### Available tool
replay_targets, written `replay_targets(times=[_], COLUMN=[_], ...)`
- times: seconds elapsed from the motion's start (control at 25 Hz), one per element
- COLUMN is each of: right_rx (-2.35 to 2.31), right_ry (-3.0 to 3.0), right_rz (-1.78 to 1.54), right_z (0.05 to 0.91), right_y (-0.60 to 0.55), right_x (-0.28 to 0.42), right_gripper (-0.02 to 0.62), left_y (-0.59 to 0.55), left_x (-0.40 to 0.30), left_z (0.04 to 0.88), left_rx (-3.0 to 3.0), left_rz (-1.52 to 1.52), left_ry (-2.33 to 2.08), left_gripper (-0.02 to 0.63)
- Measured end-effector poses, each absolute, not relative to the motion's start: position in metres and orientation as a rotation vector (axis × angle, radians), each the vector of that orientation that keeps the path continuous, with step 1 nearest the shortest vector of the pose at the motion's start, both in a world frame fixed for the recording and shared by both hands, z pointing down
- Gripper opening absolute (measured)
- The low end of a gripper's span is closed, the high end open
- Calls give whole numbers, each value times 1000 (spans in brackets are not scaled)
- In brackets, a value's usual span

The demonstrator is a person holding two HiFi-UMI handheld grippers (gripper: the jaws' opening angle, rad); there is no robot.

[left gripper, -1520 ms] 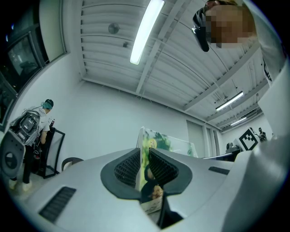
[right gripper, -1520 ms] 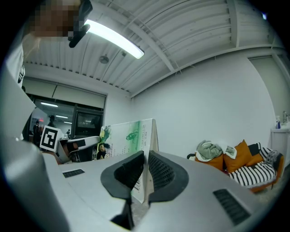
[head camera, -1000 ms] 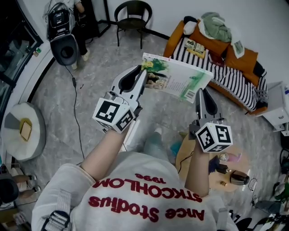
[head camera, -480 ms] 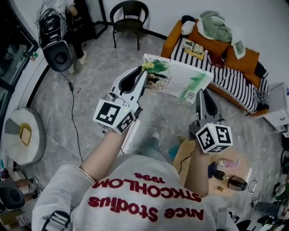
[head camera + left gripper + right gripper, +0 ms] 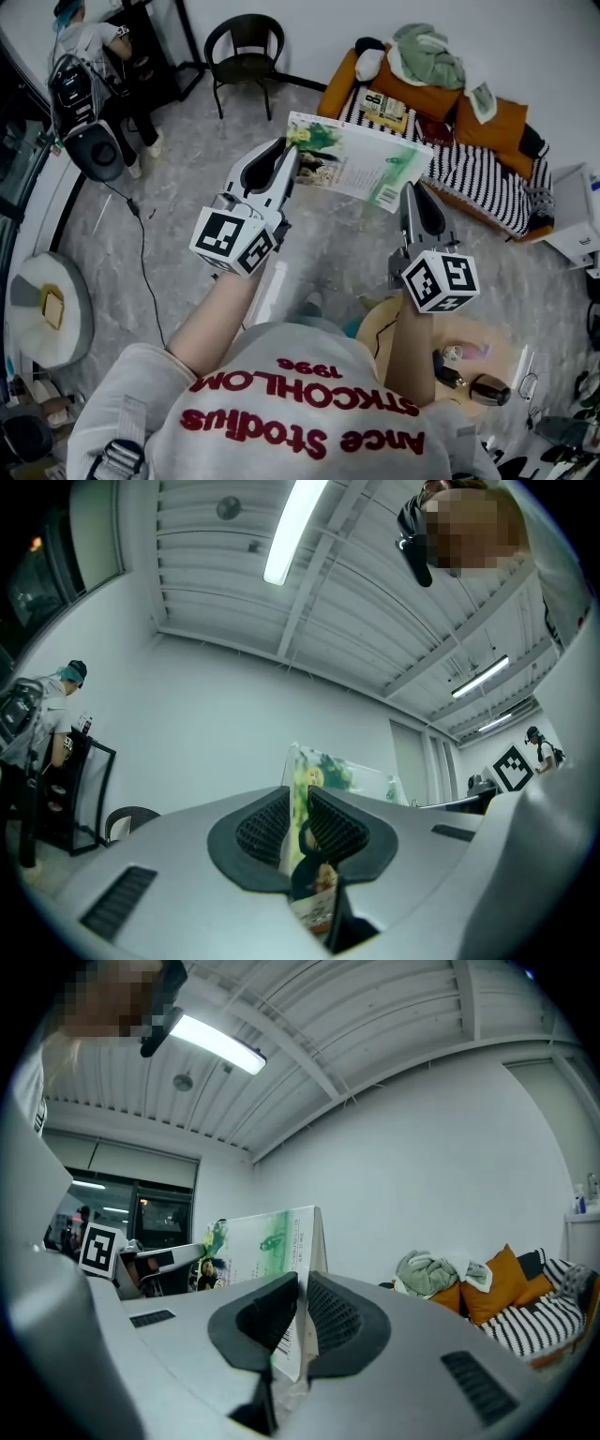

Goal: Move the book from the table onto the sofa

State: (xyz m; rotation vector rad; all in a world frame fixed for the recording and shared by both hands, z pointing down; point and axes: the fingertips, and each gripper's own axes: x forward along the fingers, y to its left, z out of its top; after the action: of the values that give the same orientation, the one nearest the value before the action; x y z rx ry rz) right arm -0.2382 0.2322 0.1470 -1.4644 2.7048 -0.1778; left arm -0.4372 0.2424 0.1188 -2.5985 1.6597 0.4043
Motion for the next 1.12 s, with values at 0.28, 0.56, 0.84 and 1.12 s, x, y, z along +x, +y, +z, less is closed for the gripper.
replay_targets(times=[0.28, 0.56, 0.84, 1.12], right_rx=[-1487, -1492, -1477, -1480], right_ry=[2694, 2693, 2689, 2691], right_rz=[-179, -178, -167, -176], right_z=[144, 143, 139, 138], right_y=[181, 137, 117, 86], right_x=[-207, -183, -177, -173], right_gripper=[58, 58, 58, 58], left_y=[186, 144, 122, 85], left_x=[-406, -383, -377, -372], left_z=[114, 115, 111, 106], left_rx=[-2623, -2634, -2624, -2644], left_rz=[424, 427, 435, 467], left_ry=[1632, 1633, 1634, 1607], left_gripper=[66, 66, 66, 66])
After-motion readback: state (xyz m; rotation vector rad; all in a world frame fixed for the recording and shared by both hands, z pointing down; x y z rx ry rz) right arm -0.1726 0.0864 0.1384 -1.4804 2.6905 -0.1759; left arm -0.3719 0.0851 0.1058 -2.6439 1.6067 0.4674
